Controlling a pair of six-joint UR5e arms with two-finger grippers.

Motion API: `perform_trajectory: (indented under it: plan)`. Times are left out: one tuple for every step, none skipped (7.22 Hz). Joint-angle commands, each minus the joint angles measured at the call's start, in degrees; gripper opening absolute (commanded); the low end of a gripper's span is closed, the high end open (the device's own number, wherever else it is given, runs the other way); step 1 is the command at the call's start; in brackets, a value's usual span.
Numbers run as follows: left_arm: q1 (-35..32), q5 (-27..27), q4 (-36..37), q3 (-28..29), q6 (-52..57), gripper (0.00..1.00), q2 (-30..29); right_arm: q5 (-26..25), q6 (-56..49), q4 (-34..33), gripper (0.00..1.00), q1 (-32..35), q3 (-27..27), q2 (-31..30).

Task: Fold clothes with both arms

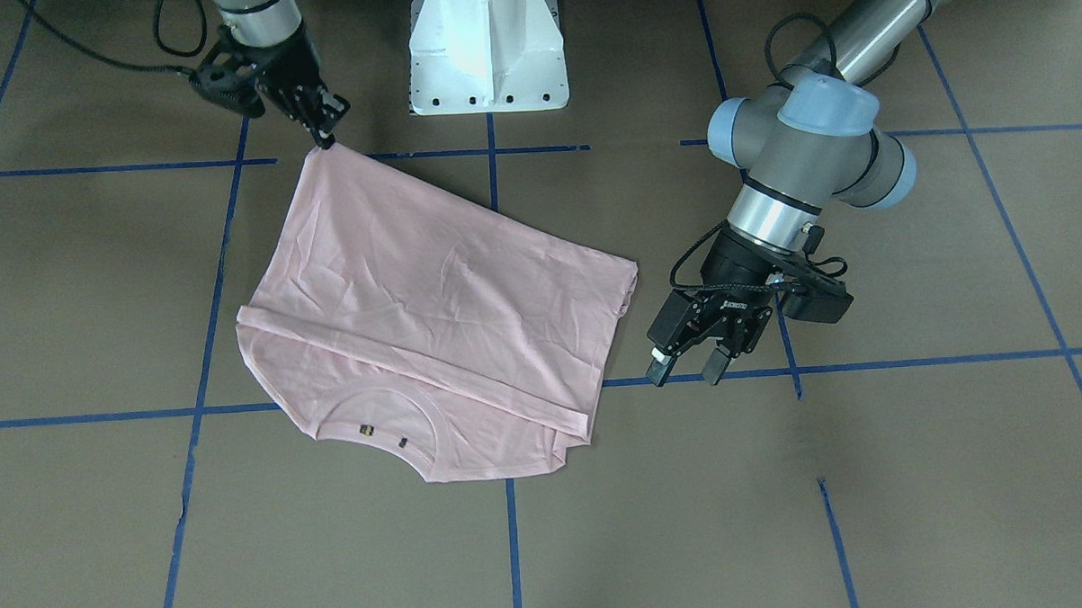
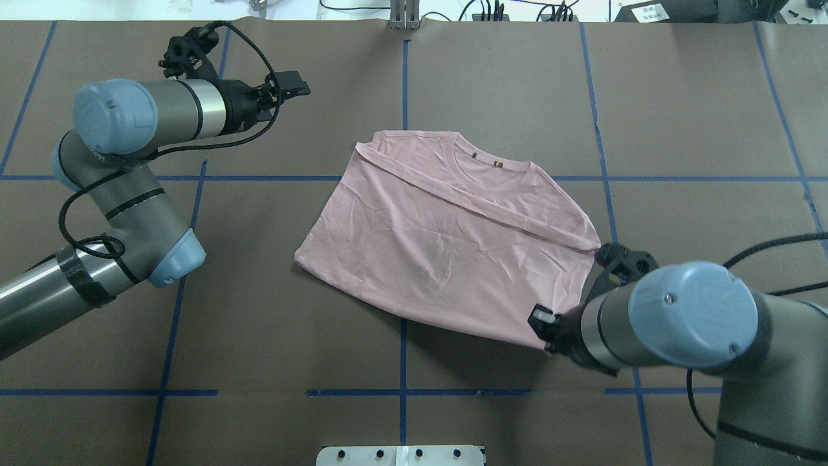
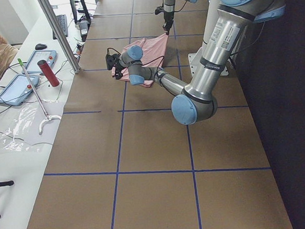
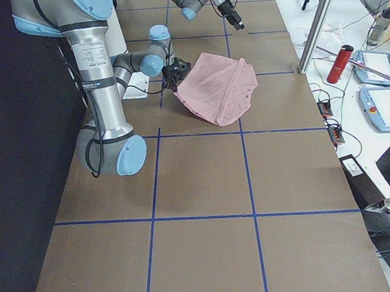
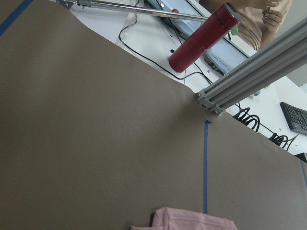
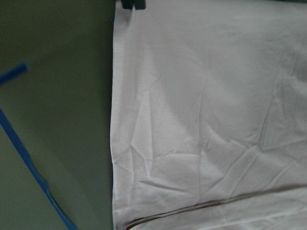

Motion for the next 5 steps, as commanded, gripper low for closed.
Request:
perform_trajectory:
  plan:
    - [1.0, -2.7, 1.1, -5.8, -3.9, 1.00, 2.9, -5.3, 2.8, -7.8, 0.99, -12.8, 4.6, -0.7]
    - [2.3, -3.5, 3.1, -8.5, -4.6, 1.00, 3.1, -9.7, 2.9, -8.0, 1.00, -14.7, 3.2, -0.7]
    - [4.6, -3.5, 7.3, -12.1, -5.9, 1.00, 3.7, -10.1, 2.9, -8.0, 1.00, -13.8, 2.5, -0.2]
    - [6.9, -3.5, 13.0, -16.7, -7.2, 1.00, 3.8, -10.6, 2.9, -7.7, 1.00, -10.3, 2.7, 0.1]
    - [9.1, -5.1, 21.8, -20.8, -9.0, 1.00, 4.2, -10.5, 2.0, -7.4, 1.00, -4.4, 2.4, 1.6]
